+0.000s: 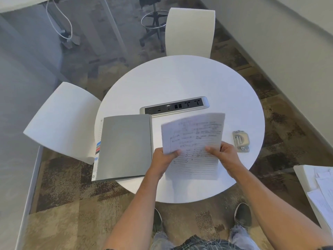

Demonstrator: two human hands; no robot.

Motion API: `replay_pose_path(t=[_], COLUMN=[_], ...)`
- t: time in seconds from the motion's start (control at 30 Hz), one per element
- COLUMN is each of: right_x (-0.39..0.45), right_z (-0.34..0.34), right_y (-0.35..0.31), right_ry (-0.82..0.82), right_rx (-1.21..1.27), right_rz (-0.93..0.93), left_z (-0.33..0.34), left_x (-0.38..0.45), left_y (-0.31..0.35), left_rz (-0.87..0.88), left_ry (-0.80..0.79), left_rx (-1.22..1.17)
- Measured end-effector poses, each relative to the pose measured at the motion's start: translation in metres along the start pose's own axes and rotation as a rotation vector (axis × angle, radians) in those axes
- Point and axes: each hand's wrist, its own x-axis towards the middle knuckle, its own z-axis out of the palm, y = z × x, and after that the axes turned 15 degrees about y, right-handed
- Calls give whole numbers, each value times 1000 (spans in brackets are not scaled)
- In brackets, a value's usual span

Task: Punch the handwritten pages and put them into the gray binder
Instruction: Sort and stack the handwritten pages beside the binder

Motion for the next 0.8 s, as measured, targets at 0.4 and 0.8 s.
replay_pose_path(t=[0.4, 0.8], right_x=[8, -4], right_z=[16, 48], right_y=[16, -18], right_ry=[152, -185], right_rx=[-274, 190], right_rz=[18, 25], left_z=[18, 39], left_x=[1, -4], left_y=[6, 40], left_rz=[-81, 77], left_ry=[1, -198], left_rx=[34, 1])
